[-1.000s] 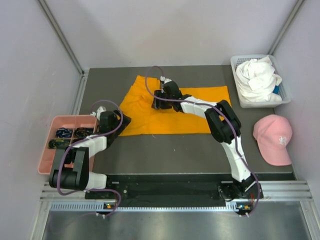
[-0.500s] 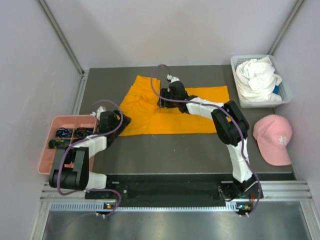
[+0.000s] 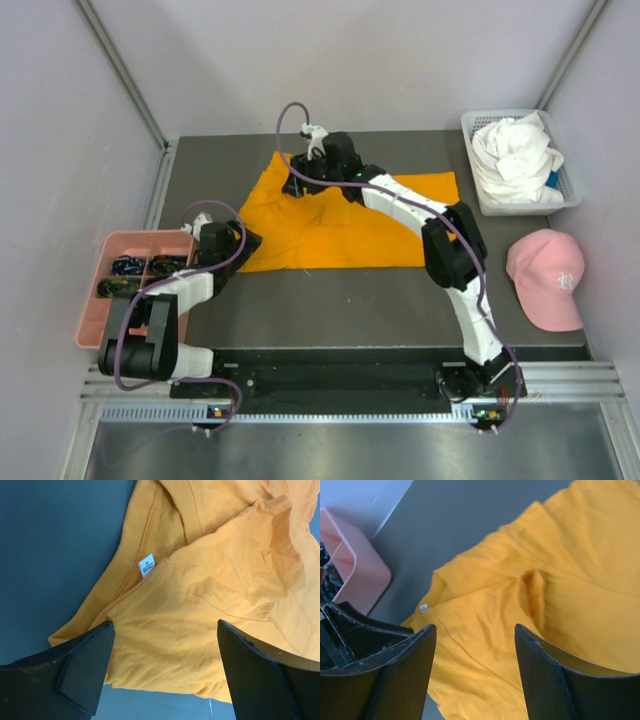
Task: Fold and stack the t-shirts
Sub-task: Fold the flattened tshirt in 1/3 of the way
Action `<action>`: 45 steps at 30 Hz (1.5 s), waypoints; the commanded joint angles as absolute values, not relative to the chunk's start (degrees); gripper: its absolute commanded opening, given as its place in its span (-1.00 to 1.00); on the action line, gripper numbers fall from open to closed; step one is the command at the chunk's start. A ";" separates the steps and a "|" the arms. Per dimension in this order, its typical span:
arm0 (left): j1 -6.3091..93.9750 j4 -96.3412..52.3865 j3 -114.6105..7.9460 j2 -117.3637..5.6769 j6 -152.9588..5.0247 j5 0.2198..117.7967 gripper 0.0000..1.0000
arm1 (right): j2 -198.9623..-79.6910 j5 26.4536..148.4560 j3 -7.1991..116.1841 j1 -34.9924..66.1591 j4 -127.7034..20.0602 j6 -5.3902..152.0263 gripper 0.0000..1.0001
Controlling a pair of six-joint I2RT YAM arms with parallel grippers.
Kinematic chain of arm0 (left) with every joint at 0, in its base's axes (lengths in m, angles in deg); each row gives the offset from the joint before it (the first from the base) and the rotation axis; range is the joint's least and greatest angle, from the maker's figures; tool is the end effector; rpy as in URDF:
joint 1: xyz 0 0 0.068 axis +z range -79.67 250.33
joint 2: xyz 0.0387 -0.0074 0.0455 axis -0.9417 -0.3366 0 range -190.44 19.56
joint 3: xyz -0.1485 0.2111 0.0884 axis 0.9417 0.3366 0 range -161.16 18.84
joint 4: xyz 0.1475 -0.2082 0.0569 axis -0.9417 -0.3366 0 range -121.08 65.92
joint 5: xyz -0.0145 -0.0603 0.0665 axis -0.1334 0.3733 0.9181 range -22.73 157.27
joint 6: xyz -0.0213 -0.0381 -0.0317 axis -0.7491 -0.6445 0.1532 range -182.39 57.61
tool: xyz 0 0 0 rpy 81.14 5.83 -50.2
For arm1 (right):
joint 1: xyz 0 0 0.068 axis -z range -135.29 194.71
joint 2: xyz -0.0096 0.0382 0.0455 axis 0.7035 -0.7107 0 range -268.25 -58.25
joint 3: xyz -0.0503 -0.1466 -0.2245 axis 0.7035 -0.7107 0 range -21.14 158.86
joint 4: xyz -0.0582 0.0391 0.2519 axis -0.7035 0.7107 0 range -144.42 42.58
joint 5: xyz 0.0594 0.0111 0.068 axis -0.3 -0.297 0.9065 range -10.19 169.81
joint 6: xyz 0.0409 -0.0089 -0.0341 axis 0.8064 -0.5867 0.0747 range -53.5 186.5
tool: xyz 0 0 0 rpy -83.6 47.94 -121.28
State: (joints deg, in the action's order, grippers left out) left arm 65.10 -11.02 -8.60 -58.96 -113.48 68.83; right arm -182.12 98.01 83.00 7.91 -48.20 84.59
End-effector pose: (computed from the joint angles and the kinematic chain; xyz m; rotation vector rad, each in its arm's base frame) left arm 0.2534 -0.0222 0.1518 -0.9032 2.0960 -0.4976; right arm 0.4059 0.3174 0.2592 -0.5529 2.0523 0.9103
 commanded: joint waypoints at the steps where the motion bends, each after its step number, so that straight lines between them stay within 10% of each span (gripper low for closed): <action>1: 65.41 -23.82 -5.77 -61.12 -112.57 71.40 0.79 | -191.56 108.09 91.78 5.42 -44.40 83.73 0.29; 45: 65.50 -23.82 -5.77 -61.12 -112.66 71.75 0.76 | -203.97 100.73 88.20 12.72 -76.21 115.81 0.33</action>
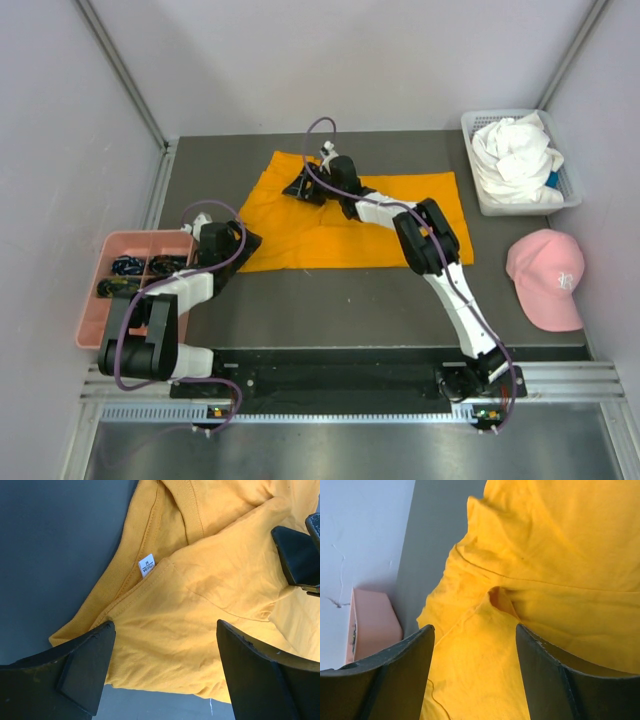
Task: Fold and stack the t-shirts
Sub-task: Fold the flattened tshirt in 1/3 of the way
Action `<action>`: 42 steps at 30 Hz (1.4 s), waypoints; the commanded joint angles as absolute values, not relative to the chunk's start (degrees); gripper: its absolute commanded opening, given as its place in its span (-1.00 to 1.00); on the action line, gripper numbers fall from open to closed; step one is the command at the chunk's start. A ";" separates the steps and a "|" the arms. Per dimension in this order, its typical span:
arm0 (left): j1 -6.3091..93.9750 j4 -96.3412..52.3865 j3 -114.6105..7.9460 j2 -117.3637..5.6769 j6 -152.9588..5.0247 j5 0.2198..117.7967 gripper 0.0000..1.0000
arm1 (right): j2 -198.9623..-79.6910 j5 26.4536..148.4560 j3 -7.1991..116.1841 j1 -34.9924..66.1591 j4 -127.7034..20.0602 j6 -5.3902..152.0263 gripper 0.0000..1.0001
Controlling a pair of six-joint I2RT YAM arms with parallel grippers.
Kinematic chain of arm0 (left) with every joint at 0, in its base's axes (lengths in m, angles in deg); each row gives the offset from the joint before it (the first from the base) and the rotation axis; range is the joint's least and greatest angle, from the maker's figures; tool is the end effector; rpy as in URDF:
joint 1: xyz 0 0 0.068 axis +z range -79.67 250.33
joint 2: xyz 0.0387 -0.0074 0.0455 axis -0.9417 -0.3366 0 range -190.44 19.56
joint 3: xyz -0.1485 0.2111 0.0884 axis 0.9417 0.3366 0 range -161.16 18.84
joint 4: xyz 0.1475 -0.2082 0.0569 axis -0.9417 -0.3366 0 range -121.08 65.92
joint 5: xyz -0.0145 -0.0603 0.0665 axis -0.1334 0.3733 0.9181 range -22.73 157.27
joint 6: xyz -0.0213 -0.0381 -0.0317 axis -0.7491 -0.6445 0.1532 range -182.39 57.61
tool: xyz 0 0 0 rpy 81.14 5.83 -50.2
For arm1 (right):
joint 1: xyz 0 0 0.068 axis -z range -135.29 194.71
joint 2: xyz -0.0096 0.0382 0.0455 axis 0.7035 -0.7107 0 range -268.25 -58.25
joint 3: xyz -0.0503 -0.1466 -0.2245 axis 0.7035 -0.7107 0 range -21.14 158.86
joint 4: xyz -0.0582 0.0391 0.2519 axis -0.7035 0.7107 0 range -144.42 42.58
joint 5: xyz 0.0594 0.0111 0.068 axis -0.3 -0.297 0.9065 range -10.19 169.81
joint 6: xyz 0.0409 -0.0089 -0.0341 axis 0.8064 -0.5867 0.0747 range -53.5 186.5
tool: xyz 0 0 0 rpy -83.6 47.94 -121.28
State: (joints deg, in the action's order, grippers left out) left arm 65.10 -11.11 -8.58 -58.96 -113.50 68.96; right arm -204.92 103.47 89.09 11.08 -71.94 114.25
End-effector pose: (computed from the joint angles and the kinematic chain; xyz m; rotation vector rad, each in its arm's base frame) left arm 0.2533 -0.0221 0.1515 -0.9053 2.0966 -0.4945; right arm 0.4703 0.3299 0.1267 -0.0536 2.1131 1.3056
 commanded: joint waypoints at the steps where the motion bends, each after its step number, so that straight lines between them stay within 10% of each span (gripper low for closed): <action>1: 65.50 -23.82 -5.77 -61.12 -112.66 71.84 0.75 | -203.88 100.73 88.28 12.89 -76.39 115.72 0.34; 20: 65.50 -25.73 -6.74 -59.81 -111.96 72.02 0.82 | -185.71 106.98 85.92 20.19 -69.82 102.31 0.42; 42: 65.24 -38.41 -15.79 -44.06 -104.40 80.98 0.98 | -134.55 67.53 34.94 20.28 -34.13 93.40 0.54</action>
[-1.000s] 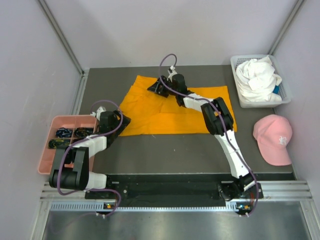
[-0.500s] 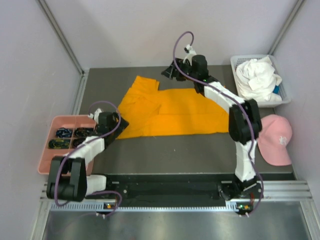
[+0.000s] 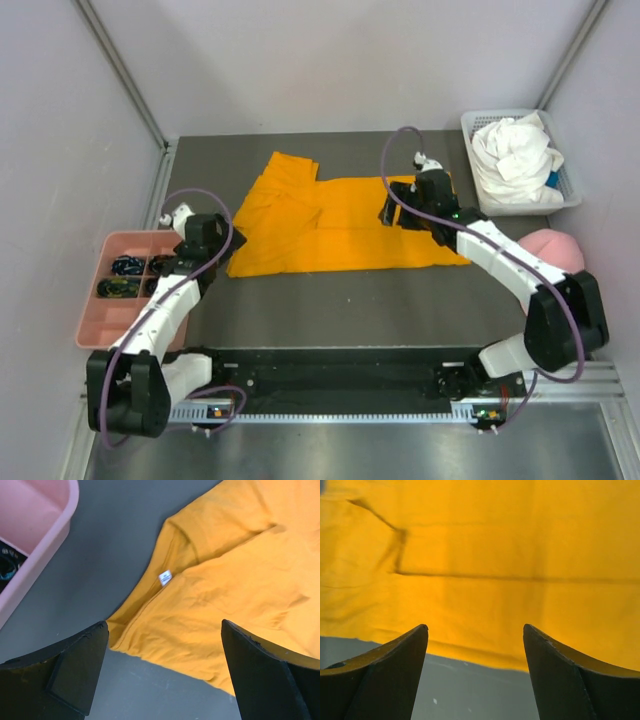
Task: Fold and stack the t-shirts
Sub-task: Fold the flattened tshirt in 1/3 of the way
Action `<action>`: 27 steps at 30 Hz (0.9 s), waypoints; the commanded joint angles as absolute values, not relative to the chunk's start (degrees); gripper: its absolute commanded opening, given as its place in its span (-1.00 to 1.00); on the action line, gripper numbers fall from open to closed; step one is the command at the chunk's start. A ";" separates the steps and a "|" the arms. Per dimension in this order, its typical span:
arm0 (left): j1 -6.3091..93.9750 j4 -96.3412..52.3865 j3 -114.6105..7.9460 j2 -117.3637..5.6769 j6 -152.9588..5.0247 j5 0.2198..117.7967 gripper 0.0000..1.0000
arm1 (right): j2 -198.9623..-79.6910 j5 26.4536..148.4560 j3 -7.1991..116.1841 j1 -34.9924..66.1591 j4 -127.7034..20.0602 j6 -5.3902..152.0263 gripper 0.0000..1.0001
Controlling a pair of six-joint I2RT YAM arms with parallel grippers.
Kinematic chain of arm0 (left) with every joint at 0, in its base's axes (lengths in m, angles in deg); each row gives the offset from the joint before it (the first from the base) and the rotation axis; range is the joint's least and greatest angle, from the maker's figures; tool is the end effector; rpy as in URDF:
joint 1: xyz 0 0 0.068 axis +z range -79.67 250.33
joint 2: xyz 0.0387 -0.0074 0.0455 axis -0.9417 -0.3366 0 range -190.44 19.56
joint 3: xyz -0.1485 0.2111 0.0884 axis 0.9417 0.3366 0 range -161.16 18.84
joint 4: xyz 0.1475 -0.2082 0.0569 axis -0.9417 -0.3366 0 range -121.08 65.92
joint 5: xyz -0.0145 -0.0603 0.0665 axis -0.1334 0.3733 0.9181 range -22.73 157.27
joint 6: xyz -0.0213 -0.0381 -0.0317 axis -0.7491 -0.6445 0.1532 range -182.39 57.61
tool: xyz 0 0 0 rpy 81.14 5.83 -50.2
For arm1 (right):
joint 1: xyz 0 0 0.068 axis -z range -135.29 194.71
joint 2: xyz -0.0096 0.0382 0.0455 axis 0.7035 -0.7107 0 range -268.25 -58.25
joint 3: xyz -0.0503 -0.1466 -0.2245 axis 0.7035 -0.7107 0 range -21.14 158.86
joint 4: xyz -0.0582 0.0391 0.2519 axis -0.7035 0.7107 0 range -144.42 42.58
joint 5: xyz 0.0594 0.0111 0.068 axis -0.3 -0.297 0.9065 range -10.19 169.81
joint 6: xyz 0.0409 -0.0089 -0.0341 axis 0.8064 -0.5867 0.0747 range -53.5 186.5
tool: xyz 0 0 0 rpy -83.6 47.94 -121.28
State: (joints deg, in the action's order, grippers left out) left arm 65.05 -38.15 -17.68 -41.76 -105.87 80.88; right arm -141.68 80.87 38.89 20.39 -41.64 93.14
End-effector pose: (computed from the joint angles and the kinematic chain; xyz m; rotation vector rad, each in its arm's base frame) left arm 0.2252 -0.0123 0.2286 -0.8503 2.0661 -0.1979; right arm 0.2978 0.1352 0.2687 0.0349 2.2502 0.5101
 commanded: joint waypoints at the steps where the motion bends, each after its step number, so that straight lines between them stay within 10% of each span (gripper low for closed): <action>1: 65.32 -38.58 -15.71 -45.55 -104.49 80.72 0.98 | -132.36 64.29 33.98 20.28 -31.77 94.01 0.54; 27: 65.32 -33.93 -13.68 -52.24 -105.63 78.43 0.98 | -127.24 75.07 16.12 45.84 -33.94 98.23 0.54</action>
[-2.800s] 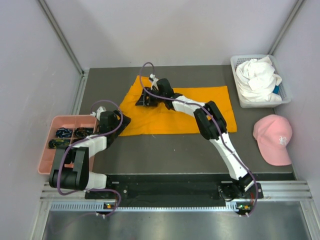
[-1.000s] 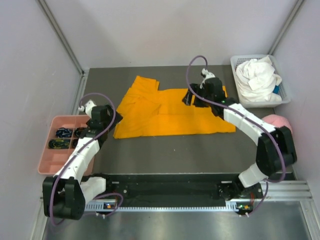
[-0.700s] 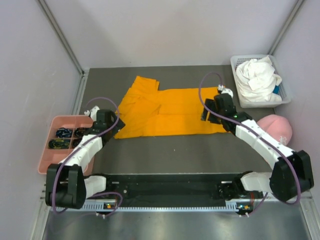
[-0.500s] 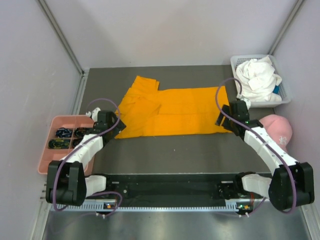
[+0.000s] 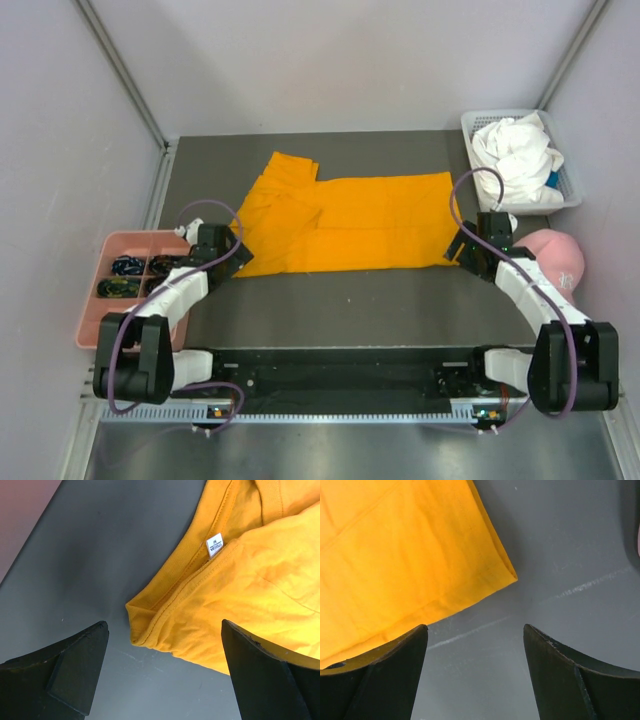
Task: Fold and stack the t-shirts
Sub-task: Fold the flattened tshirt in 1/3 of the way
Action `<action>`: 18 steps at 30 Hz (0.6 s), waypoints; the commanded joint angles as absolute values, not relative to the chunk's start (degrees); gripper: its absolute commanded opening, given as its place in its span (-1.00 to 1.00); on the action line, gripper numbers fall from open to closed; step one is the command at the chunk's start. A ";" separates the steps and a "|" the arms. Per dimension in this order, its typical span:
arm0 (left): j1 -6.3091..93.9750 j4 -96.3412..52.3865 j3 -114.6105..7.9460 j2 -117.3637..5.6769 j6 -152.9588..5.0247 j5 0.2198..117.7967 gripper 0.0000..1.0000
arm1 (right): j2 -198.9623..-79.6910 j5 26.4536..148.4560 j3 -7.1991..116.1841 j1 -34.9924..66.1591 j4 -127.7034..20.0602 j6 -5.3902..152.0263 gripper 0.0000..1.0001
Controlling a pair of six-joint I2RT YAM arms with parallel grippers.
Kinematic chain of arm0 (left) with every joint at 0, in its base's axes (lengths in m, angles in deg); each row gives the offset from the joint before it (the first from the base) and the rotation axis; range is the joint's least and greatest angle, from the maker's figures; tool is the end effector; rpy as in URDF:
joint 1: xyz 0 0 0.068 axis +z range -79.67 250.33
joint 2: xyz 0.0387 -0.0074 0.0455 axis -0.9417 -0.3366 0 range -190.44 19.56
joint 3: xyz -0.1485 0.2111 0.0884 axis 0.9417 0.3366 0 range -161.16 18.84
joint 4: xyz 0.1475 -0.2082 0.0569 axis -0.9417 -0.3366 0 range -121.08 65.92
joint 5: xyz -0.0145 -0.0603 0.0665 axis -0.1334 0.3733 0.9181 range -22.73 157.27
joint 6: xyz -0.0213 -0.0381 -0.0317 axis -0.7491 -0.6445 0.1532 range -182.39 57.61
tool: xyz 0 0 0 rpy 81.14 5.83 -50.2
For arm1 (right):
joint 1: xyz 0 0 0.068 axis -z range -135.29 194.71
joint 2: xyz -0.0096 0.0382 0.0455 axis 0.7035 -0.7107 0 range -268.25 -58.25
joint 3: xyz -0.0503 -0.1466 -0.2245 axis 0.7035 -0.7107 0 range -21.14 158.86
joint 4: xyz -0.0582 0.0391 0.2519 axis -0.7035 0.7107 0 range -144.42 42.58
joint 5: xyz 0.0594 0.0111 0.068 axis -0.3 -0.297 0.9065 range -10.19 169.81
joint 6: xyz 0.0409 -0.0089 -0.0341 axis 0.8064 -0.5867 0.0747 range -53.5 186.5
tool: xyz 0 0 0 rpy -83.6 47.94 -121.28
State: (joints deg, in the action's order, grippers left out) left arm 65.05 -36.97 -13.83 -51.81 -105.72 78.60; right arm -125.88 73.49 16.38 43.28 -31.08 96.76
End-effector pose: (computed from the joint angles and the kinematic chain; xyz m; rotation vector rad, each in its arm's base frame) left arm 0.2317 -0.0143 0.1719 -0.8788 2.2885 -0.1297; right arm 0.2268 0.0016 0.1986 0.6658 2.4075 0.0925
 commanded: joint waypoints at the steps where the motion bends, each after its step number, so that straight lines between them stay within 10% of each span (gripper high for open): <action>1: 65.32 -33.84 -13.68 -52.33 -105.63 78.34 0.98 | -128.20 75.33 16.21 46.37 -34.55 98.41 0.53; 18: 65.41 -33.75 -13.95 -53.83 -105.89 78.61 0.98 | -136.99 75.77 17.27 51.91 -39.38 103.59 0.37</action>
